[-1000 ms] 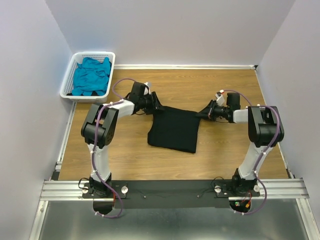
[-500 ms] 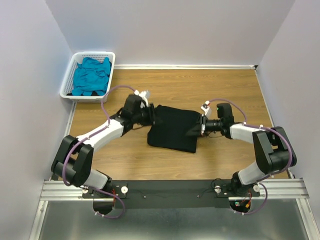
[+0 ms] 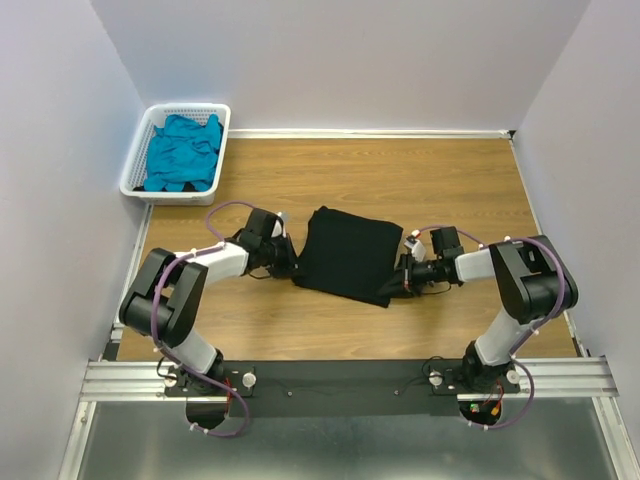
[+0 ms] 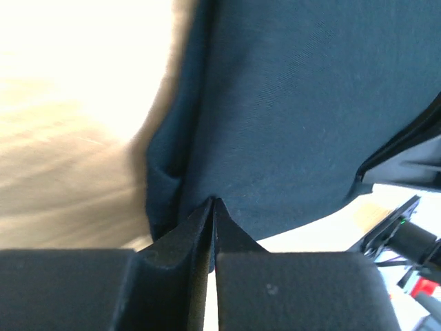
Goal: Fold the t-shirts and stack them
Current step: Fold the tshirt
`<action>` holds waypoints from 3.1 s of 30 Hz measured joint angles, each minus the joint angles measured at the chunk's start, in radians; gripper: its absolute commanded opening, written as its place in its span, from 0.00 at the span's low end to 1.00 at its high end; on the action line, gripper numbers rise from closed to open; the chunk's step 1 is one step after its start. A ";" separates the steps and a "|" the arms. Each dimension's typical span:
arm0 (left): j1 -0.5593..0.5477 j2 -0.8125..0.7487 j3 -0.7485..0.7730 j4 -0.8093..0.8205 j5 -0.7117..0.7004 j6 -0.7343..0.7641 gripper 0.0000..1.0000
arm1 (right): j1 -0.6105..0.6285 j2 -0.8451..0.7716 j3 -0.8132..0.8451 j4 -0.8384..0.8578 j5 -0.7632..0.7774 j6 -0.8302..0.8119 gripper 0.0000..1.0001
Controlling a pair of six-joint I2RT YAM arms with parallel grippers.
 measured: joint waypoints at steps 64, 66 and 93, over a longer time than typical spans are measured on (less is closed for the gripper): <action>0.005 0.237 0.481 -0.163 -0.253 0.197 0.66 | -0.109 0.004 0.330 -0.023 0.132 -0.075 1.00; -0.004 0.237 0.533 -0.169 -0.258 0.198 0.66 | -0.106 0.003 0.330 -0.017 0.122 -0.063 1.00; -0.151 0.518 0.774 -0.088 -0.212 0.171 0.63 | -0.059 0.124 0.375 0.105 -0.022 0.047 0.98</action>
